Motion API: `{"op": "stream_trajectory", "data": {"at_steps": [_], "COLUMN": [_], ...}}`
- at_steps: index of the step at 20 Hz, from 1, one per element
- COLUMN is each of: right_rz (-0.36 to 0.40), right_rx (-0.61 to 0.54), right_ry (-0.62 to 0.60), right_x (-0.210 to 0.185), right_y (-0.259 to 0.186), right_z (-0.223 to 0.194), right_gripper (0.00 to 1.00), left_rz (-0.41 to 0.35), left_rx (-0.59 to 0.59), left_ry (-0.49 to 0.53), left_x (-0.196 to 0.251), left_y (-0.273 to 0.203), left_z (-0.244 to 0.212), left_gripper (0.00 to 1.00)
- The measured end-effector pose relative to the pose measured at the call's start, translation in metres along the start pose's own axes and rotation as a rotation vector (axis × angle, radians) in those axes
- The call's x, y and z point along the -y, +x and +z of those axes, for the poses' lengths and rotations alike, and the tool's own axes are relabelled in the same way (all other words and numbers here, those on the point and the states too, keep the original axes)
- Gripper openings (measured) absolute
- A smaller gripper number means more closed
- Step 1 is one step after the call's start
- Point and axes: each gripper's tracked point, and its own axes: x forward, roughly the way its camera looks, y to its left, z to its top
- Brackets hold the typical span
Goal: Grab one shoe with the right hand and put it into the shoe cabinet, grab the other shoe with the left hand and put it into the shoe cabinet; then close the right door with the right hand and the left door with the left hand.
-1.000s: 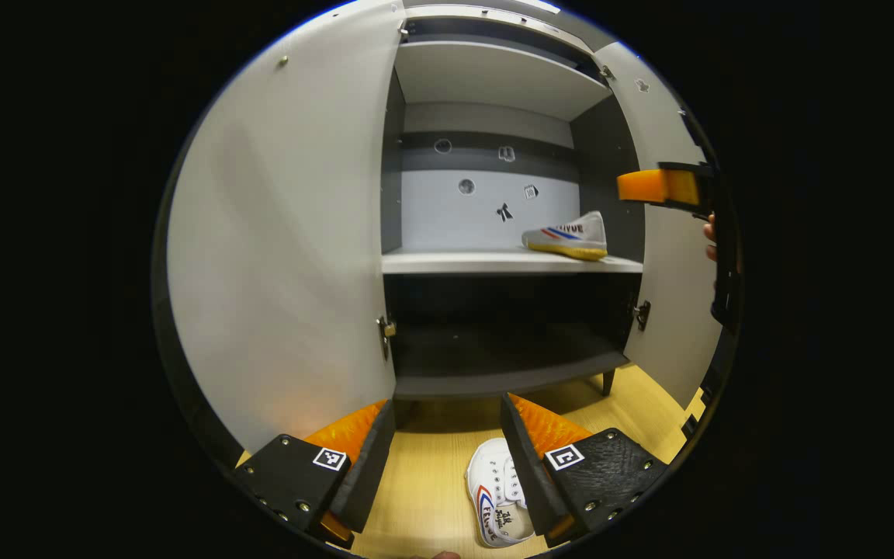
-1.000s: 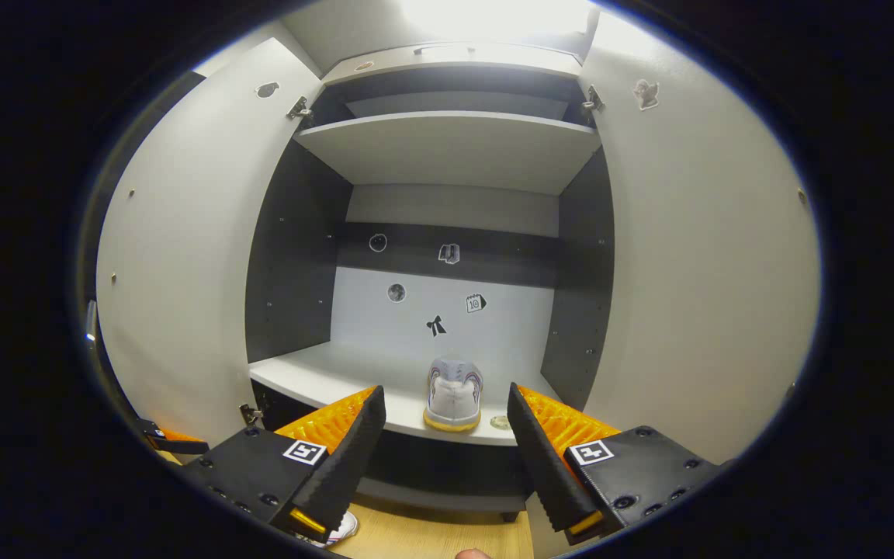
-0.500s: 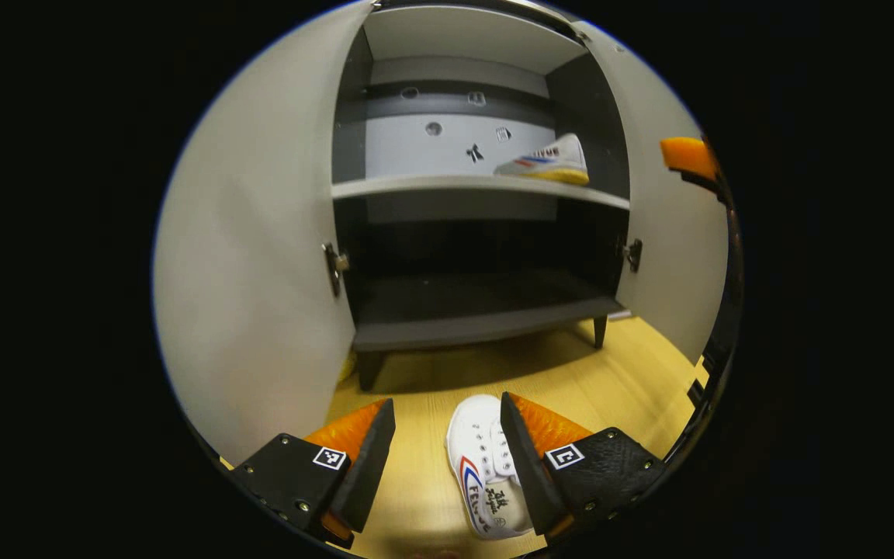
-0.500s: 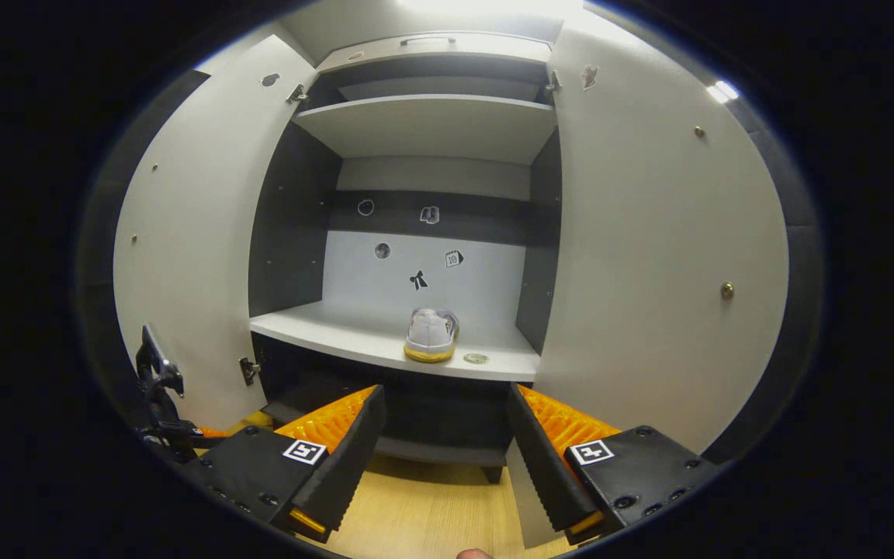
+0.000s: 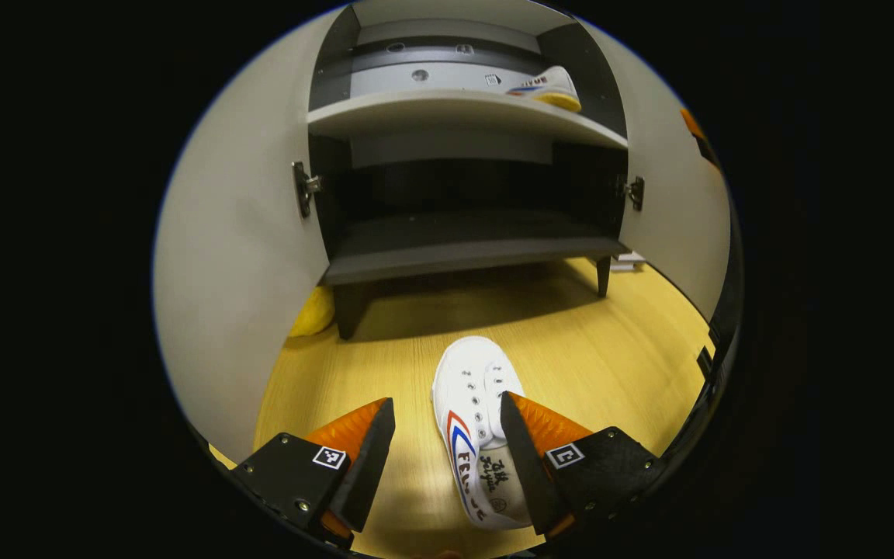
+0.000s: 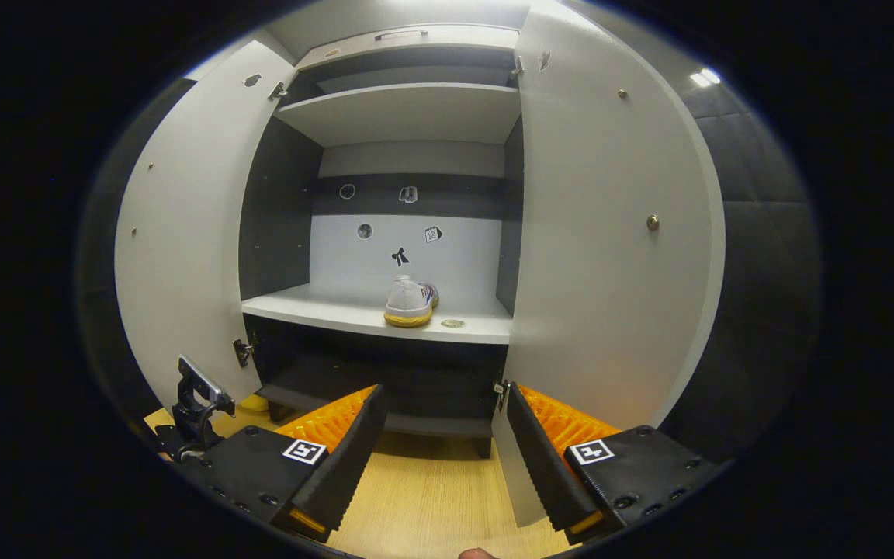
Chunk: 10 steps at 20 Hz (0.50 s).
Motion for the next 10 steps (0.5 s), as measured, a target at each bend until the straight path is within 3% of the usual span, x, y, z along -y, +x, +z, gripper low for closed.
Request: {"op": "stream_trajectory", "data": {"at_steps": [10], "right_rz": [0.031], "right_rx": [-0.003], "right_ry": [-0.005], "right_x": [-0.005], "right_y": [-0.001], "right_z": [-0.008], "right_gripper": [0.98], "left_rz": [0.008], "left_rx": [-0.126], "left_ry": [0.002], "left_x": [0.000], "left_y": [0.022], "left_z": [-0.044], "left_gripper": [0.76]}}
